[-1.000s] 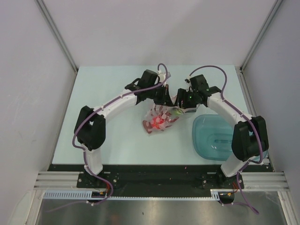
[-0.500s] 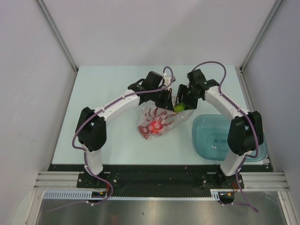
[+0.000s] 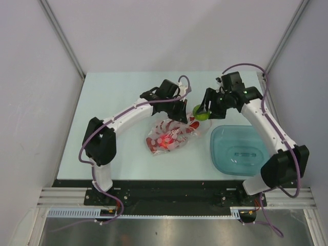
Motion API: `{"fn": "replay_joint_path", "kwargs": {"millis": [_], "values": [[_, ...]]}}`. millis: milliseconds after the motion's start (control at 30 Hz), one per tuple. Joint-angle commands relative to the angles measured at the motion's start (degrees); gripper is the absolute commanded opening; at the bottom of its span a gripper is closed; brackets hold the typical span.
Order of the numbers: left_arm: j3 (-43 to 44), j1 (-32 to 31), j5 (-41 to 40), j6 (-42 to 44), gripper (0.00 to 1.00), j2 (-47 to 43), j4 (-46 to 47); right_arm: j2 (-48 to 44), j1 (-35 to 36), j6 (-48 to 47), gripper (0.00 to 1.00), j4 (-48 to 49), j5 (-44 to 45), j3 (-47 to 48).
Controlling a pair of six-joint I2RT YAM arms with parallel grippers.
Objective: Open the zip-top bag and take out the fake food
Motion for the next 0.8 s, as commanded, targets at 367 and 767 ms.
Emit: {"fn": "replay_joint_path", "kwargs": {"millis": [367, 767], "values": [[8.93, 2.06, -0.76, 0.49, 0.0, -0.22, -3.52, -17.03, -16.75, -5.89, 0.24, -8.01, 8.19, -22.79], [14.39, 2.07, -1.02, 0.49, 0.0, -0.73, -7.31, -6.21, -16.75, -6.76, 0.43, 4.74, 1.58, -29.14]]}}
